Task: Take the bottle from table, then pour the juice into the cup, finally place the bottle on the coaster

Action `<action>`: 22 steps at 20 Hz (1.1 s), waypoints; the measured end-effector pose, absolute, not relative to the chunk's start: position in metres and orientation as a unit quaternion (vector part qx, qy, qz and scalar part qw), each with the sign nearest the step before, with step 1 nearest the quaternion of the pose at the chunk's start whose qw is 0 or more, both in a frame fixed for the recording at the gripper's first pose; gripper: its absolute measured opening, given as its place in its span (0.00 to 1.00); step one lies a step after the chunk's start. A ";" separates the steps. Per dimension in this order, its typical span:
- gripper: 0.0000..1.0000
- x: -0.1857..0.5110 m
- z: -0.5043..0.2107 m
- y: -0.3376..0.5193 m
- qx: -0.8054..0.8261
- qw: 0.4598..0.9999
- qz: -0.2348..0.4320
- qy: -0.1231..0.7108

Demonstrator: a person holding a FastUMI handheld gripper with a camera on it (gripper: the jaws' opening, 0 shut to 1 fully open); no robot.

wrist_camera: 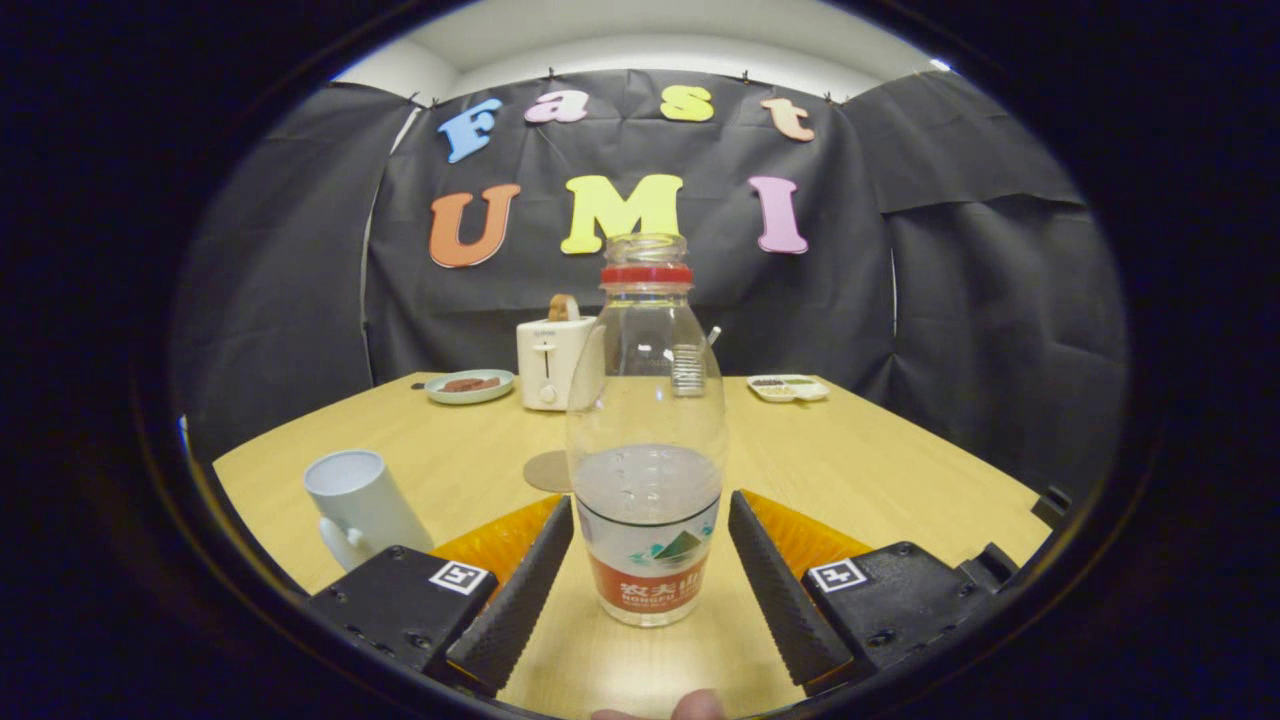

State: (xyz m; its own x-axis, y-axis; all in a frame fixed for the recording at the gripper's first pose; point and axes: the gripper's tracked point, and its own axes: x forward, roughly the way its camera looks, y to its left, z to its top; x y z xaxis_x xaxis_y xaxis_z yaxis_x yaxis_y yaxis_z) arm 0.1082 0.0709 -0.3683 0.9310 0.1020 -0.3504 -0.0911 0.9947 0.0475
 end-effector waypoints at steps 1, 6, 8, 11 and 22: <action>1.00 0.111 -0.370 0.072 0.018 0.982 0.048 0.182; 0.88 0.116 -0.373 0.073 0.025 0.980 0.051 0.190; 0.82 0.114 -0.373 0.074 0.024 0.979 0.053 0.193; 0.79 0.111 -0.369 0.082 0.010 0.977 0.068 0.201; 0.76 0.143 -0.313 0.083 -0.280 0.951 0.050 0.121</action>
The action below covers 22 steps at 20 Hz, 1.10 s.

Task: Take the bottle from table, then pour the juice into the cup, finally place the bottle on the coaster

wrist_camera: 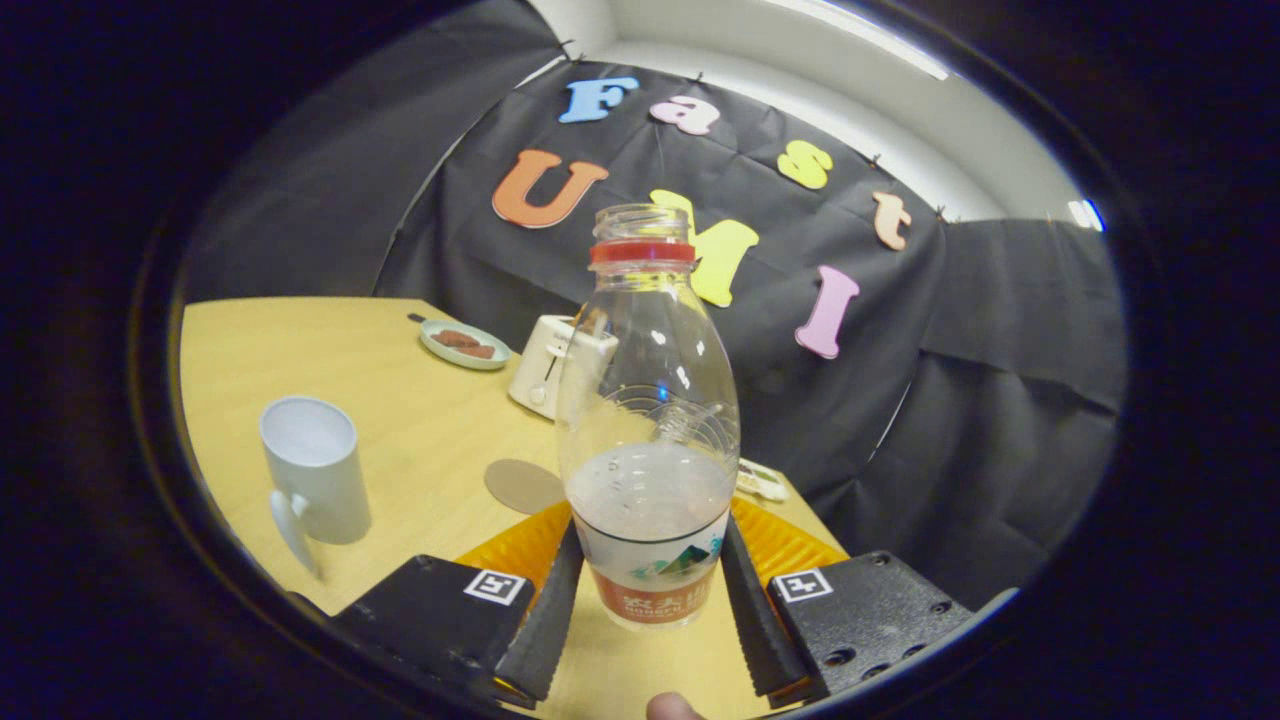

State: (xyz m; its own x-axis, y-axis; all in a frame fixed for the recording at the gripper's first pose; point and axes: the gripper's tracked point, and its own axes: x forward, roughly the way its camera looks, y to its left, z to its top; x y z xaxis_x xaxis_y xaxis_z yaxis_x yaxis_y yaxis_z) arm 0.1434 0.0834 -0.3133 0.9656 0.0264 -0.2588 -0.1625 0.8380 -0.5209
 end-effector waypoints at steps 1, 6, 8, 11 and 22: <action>0.76 0.147 -0.313 0.085 -0.316 0.941 0.048 0.115; 0.76 0.159 -0.309 0.096 -0.494 0.867 0.040 0.059; 0.75 0.158 -0.312 0.105 -0.535 0.842 0.049 0.044; 0.76 0.156 -0.318 0.116 -0.572 0.817 0.065 0.036; 0.75 0.157 -0.311 0.138 -0.681 0.728 0.083 -0.004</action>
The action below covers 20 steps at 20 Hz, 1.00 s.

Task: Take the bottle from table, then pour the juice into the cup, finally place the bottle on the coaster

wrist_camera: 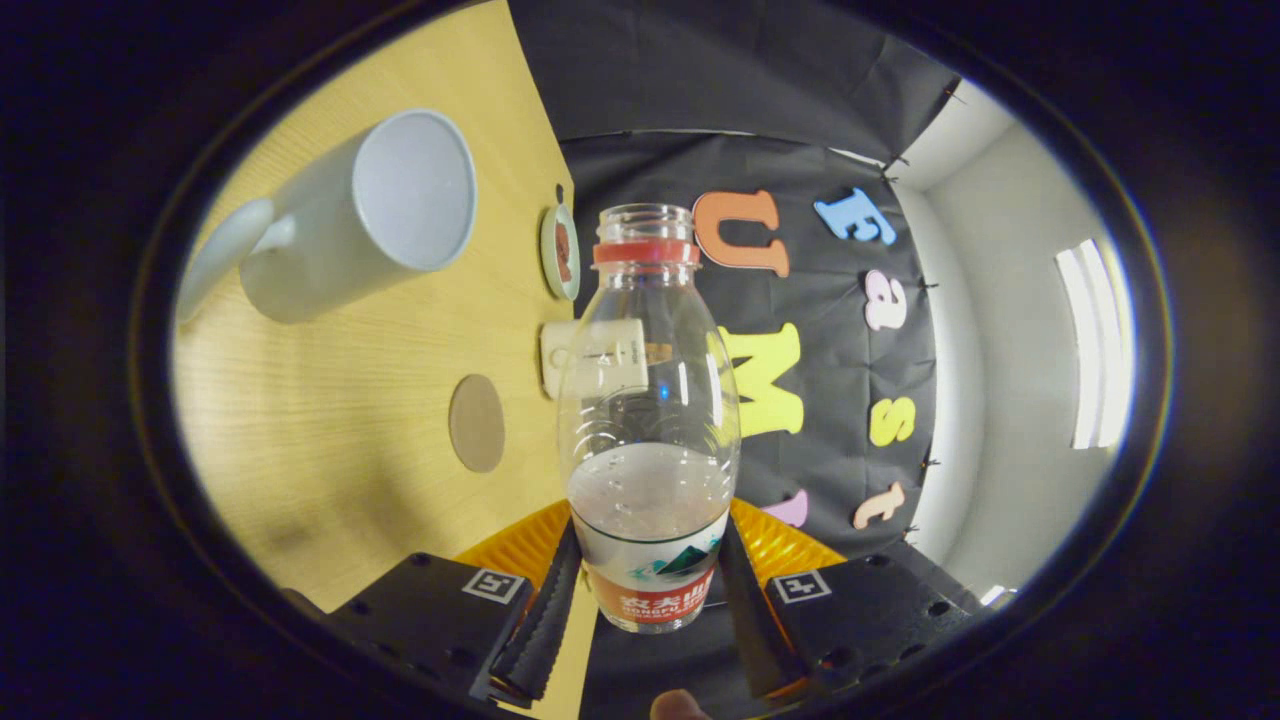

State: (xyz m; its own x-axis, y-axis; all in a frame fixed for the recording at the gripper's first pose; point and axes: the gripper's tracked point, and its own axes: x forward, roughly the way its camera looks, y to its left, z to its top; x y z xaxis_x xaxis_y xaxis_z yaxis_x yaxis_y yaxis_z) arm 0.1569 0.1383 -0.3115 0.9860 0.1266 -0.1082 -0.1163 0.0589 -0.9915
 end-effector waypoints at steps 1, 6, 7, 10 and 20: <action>0.75 0.156 -0.312 0.140 -0.689 0.720 0.086 -0.007; 0.75 0.153 -0.307 0.146 -0.720 0.688 0.088 -0.022; 0.75 0.152 -0.306 0.146 -0.727 0.680 0.087 -0.024; 0.75 0.150 -0.303 0.149 -0.740 0.666 0.088 -0.029; 0.75 0.148 -0.297 0.153 -0.751 0.654 0.085 -0.038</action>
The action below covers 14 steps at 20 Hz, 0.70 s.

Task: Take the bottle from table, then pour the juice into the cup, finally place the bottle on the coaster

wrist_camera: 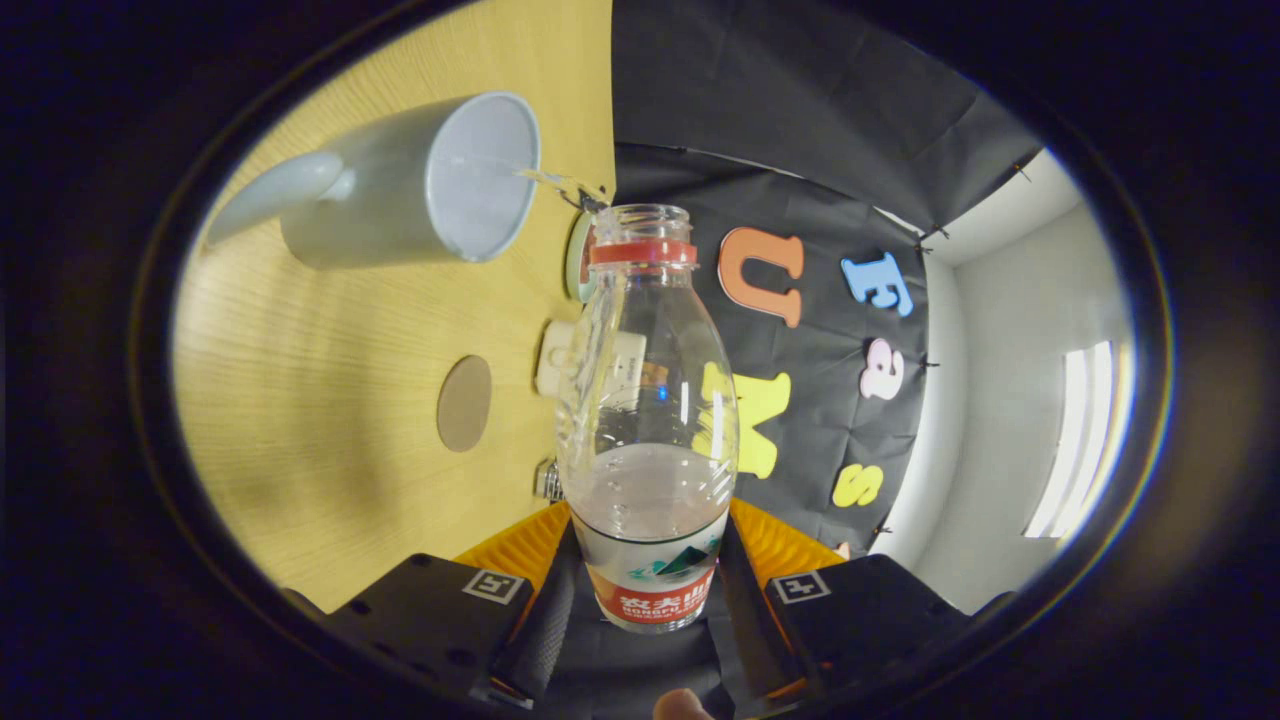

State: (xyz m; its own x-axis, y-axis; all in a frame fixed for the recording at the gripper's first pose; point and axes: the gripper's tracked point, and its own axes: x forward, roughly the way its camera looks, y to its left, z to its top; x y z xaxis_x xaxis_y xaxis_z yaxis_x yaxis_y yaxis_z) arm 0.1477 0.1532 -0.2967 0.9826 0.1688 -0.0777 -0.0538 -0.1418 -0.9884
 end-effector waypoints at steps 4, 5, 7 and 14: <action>0.75 0.147 -0.294 0.155 -0.752 0.652 0.084 -0.042; 0.75 0.147 -0.293 0.155 -0.752 0.653 0.085 -0.042; 0.75 0.147 -0.291 0.154 -0.755 0.649 0.082 -0.043; 0.75 0.146 -0.285 0.155 -0.762 0.641 0.080 -0.051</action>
State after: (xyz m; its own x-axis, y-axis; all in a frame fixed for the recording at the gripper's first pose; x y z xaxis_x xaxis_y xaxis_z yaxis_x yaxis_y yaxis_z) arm 0.1462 0.1550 -0.2854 0.9821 0.1794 -0.0565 -0.0249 -0.1735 -0.9845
